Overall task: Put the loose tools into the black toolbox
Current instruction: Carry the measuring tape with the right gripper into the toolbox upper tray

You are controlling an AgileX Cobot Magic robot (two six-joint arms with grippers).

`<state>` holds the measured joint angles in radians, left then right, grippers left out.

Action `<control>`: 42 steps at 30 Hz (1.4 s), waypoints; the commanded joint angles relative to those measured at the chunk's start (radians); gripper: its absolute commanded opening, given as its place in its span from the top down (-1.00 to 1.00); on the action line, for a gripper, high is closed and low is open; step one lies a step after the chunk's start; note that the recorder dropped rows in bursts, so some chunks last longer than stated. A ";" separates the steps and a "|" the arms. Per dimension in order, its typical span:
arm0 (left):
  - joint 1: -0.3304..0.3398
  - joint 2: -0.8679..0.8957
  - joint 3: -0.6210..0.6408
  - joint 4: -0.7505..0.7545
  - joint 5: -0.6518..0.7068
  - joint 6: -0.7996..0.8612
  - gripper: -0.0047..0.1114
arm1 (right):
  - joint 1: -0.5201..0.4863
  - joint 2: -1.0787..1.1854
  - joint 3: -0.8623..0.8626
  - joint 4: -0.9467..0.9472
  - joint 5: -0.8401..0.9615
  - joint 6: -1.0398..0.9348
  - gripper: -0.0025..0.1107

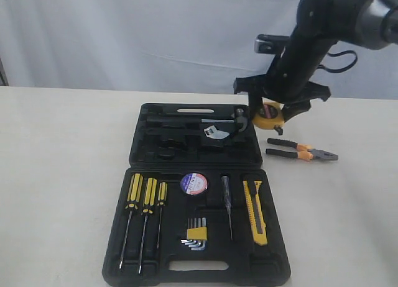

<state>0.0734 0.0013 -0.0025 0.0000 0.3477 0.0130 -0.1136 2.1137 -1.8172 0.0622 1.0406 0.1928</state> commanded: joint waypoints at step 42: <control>-0.005 -0.001 0.003 0.000 -0.005 -0.006 0.92 | 0.129 0.218 -0.020 -0.086 -0.179 0.163 0.49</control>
<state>0.0734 0.0013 -0.0025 0.0000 0.3477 0.0130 0.0148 2.3253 -1.8343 -0.0601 0.8768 0.3458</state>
